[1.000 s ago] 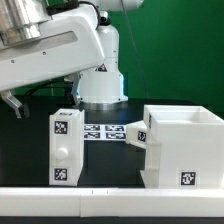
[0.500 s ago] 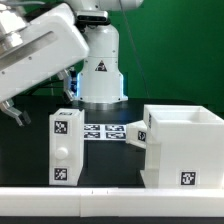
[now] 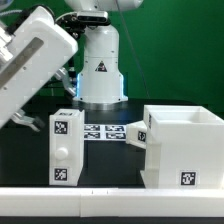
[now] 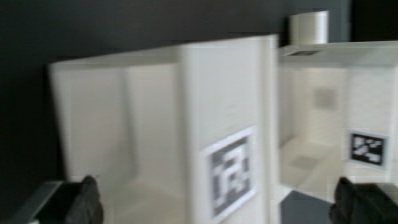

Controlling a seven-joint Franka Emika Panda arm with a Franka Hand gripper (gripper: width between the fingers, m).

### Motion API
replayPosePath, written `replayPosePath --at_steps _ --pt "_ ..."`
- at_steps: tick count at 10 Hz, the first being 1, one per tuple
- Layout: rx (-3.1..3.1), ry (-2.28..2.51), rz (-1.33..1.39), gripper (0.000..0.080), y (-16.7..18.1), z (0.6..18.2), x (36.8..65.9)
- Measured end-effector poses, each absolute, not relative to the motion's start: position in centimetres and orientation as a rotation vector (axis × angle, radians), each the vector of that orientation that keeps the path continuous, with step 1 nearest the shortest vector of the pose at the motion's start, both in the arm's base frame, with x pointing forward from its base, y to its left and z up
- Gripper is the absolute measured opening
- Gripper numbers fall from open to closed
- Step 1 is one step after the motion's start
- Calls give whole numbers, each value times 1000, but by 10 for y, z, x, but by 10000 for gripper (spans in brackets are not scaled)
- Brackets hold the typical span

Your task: Assemble drawer

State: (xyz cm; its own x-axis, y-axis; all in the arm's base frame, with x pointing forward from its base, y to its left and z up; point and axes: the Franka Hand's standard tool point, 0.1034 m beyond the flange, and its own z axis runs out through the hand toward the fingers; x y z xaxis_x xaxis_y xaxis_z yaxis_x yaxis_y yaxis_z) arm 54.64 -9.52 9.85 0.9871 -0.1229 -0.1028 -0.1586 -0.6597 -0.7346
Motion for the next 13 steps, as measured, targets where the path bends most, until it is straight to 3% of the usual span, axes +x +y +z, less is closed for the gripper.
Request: replayPosePath --at_steps 2,8,10,11,13 --pt "-2223 195 69 648 -71 106 555" --pt "-2108 205 103 648 -81 94 548" --pt "-2108 206 103 412 -82 93 548" --pt "-2108 206 104 412 -82 93 548" --pt "-2107 207 105 82 -82 93 548"
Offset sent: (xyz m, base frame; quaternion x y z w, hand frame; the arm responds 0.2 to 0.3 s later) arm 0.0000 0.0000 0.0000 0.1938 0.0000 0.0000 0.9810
